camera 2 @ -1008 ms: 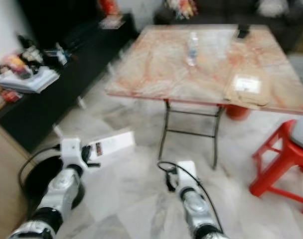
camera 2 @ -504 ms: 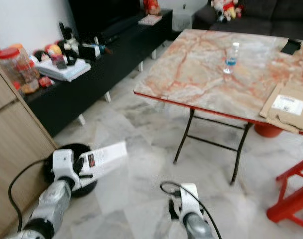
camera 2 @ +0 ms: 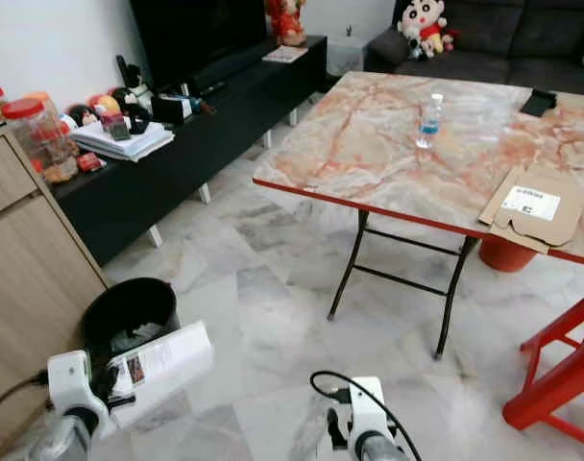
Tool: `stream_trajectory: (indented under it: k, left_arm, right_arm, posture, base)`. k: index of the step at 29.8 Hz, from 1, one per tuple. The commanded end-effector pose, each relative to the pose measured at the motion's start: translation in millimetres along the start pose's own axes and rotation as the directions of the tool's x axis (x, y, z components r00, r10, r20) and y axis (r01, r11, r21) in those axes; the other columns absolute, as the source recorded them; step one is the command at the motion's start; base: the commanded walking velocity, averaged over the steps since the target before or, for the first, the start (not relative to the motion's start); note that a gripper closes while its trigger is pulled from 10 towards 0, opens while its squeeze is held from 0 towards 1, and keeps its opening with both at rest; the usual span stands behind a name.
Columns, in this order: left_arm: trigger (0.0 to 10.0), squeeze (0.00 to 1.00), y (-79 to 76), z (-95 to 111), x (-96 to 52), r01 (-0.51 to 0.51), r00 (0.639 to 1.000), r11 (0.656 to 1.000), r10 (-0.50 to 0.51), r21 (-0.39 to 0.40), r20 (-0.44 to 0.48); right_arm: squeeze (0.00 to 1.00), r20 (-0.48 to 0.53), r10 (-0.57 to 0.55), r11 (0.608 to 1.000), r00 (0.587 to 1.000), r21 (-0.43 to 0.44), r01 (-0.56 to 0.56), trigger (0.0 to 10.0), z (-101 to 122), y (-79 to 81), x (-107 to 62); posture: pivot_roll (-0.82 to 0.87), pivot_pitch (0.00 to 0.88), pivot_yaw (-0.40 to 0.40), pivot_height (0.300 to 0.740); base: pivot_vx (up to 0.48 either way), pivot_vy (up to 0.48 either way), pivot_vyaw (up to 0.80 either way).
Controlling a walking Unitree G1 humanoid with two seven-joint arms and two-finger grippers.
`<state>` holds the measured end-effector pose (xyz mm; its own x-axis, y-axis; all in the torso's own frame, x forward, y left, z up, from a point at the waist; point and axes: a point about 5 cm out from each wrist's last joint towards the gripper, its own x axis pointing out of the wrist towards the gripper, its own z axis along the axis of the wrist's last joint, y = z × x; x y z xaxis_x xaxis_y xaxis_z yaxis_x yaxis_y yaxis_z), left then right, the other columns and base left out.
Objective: Picking trash to rubbish bin
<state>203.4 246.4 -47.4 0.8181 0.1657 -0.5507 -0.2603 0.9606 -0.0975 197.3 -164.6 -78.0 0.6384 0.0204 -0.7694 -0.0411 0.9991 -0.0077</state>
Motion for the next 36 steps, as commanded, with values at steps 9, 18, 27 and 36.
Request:
stream_trajectory:
  k: [9, 18, 27, 36]
  left_arm:
    - [10.0, 0.0, 17.7, -53.9, -20.7, -0.142, 0.935, 0.982, 0.174, 0.124, -0.308]
    - [10.0, 0.0, 10.5, -53.7, -17.4, -0.125, 0.926, 0.975, 0.182, 0.185, -0.33]
    - [10.0, 0.0, 6.9, -51.8, -15.3, -0.11, 0.929, 0.973, 0.174, 0.205, -0.327]
    - [10.0, 0.0, 7.3, -57.9, -19.2, -0.109, 0.924, 0.971, 0.178, 0.212, -0.338]
  right_arm:
    - [0.0, 0.0, 0.007, 1.0, 1.0, -0.015, -0.007, 10.0, 5.1, 2.7, 1.6]
    - [0.0, -0.02, 0.003, 1.0, 1.0, 0.008, -0.003, 10.0, -1.4, 1.0, 0.2]
    - [0.0, -0.029, 0.009, 1.0, 1.0, -0.019, -0.01, 10.0, -4.8, 0.4, -0.7]
    - [0.0, -0.029, -0.008, 1.0, 1.0, -0.008, 0.007, 10.0, -5.3, -1.1, -0.8]
  posture:
    - [0.05, 0.0, 0.026, 0.74]
    - [0.05, 0.0, 0.024, 0.74]
    - [0.05, 0.0, 0.024, 0.74]
    - [0.05, 0.0, 0.024, 0.74]
  base:
    - [0.0, 0.0, 0.29]
    - [0.0, 0.0, 0.0]
    - [0.0, 0.0, 0.57]
    - [0.0, 0.0, 0.1]
